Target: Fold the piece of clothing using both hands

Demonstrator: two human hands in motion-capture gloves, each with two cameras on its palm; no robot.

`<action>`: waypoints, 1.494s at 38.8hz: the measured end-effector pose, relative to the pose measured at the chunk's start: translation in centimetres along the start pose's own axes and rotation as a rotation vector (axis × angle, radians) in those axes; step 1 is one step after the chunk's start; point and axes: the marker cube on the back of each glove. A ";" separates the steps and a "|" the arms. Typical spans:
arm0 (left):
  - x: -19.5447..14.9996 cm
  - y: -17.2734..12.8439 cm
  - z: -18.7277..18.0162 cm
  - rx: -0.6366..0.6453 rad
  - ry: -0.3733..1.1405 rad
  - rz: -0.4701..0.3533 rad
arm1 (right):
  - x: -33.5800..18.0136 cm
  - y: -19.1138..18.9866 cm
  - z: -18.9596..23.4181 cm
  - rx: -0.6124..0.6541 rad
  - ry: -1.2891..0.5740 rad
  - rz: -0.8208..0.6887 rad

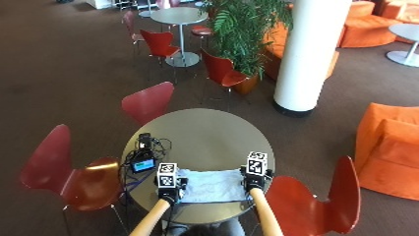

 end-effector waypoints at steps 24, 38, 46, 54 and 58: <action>1.3 0.3 2.3 -0.203 0.159 0.107 | 4.7 -2.5 0.5 0.168 -0.087 0.092; 2.4 -0.2 1.7 -0.190 0.172 0.164 | 6.6 -4.8 -5.6 0.229 -0.268 0.107; 0.6 1.0 -1.7 -0.181 0.337 0.152 | -1.4 1.8 -14.1 0.368 -0.188 -0.022; -3.4 -1.4 -4.0 0.121 0.462 0.143 | -14.5 4.5 -13.4 0.344 -0.155 -0.221; -6.6 -0.2 -5.4 0.116 0.415 0.048 | -21.9 5.3 -9.2 0.261 -0.155 -0.319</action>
